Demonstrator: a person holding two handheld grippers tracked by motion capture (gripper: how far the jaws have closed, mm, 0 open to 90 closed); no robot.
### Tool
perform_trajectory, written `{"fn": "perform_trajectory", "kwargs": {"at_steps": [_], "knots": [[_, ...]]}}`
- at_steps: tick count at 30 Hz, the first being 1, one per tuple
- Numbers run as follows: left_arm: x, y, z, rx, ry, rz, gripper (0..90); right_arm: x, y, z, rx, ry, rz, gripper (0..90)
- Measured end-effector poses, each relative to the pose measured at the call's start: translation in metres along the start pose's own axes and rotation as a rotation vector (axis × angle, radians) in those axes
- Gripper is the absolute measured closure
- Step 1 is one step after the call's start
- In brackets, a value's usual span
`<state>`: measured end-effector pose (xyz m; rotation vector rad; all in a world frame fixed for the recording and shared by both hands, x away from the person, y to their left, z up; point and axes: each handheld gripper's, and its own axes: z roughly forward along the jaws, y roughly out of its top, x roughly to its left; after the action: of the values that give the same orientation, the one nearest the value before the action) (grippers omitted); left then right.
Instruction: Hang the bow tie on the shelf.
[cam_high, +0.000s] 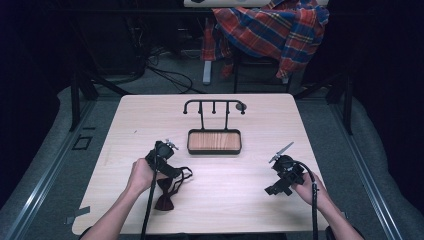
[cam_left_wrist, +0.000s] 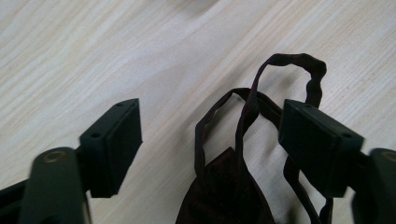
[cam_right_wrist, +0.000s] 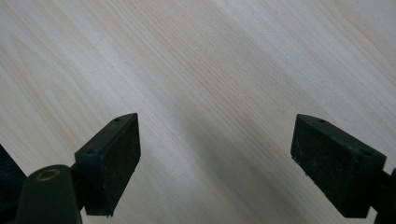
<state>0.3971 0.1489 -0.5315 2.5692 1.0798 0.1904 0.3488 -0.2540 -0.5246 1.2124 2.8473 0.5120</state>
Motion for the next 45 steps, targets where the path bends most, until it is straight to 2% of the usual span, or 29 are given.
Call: {"fn": "perform_trajectory", "kwargs": {"at_steps": [3,4,5,11,12,13,14,19,27,30,31,36,39,41,45], "knots": [[-0.002,0.002,0.002,0.003,0.0,0.015,34.5,0.0,0.0,0.0,0.001,0.001,0.0,15.8],[-0.004,0.004,0.005,0.015,0.002,0.036,37.6,0.0,0.0,0.0,0.001,0.001,-0.001,15.8],[-0.005,0.005,0.006,0.021,-0.001,0.039,40.4,0.0,0.0,-0.001,0.004,-0.003,-0.002,15.8],[-0.006,0.008,0.012,0.042,0.011,0.058,51.7,0.002,0.0,0.0,-0.003,0.006,0.006,15.8],[-0.006,0.008,0.014,0.054,0.012,0.061,53.5,0.002,0.0,-0.001,0.006,-0.006,-0.002,15.8],[-0.007,0.007,0.014,0.058,0.007,0.062,55.3,0.004,-0.001,0.001,-0.024,-0.005,0.02,15.8],[-0.007,0.007,0.015,0.063,0.013,0.068,57.7,0.003,-0.001,-0.001,-0.007,-0.005,0.004,15.8],[-0.008,0.007,0.016,0.08,0.03,0.079,65.6,0.003,-0.001,-0.003,0.0,-0.01,0.0,15.8],[-0.009,0.006,0.019,0.107,0.037,0.096,74.4,0.004,-0.001,-0.002,-0.001,-0.004,-0.002,15.8],[-0.01,0.005,0.018,0.107,0.046,0.101,77.0,0.004,-0.001,-0.003,0.01,-0.016,-0.009,15.8],[-0.011,0.005,0.018,0.109,0.051,0.107,78.1,0.004,-0.001,-0.002,0.001,-0.006,-0.001,15.8],[-0.011,0.004,0.019,0.11,0.045,0.113,86.6,0.004,-0.001,-0.003,-0.003,-0.007,-0.001,15.7],[-0.011,0.003,0.018,0.113,0.035,0.119,88.2,0.003,-0.001,-0.001,-0.009,-0.006,0.005,15.8],[-0.01,0.001,0.017,0.107,0.033,0.113,88.7,0.001,0.0,-0.002,0.008,-0.006,-0.009,15.8],[-0.006,0.0,0.013,0.092,0.03,0.098,88.8,0.001,0.0,-0.003,-0.007,-0.002,-0.005,15.7]]}}
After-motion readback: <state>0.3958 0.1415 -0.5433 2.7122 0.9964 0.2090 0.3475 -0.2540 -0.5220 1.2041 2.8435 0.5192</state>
